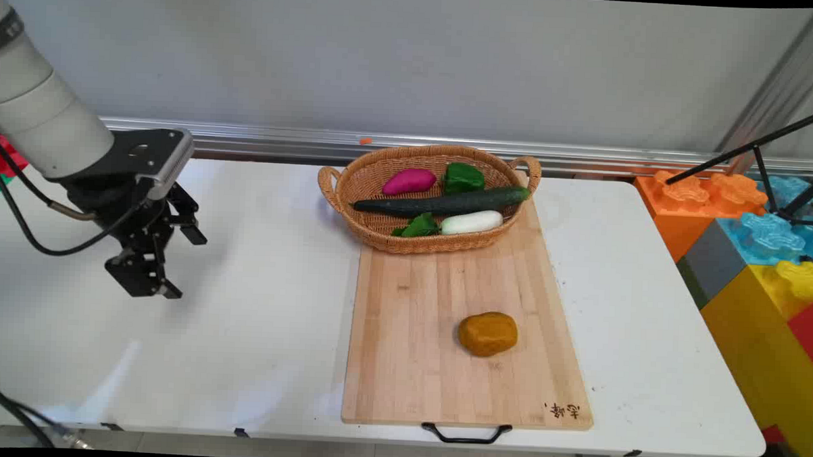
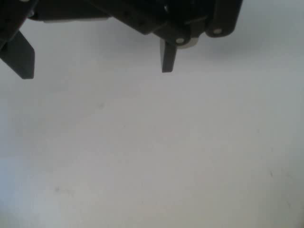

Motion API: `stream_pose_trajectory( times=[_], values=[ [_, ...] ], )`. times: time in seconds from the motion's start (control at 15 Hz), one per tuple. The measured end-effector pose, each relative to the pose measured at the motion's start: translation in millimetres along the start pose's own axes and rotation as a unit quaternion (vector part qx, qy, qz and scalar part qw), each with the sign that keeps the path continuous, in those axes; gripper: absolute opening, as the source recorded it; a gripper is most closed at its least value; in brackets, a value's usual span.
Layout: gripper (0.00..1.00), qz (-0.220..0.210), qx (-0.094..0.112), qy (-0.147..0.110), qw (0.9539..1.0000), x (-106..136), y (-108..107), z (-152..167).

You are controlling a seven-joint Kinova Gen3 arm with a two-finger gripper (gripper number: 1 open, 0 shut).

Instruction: Pick up the potato from the cutting board

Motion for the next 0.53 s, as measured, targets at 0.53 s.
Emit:
stream_pose_trajectory(
  times=[0.53],
  values=[
    [1.0,-0.013,0.002,0.059,0.9982,83,10,15]
  ],
)
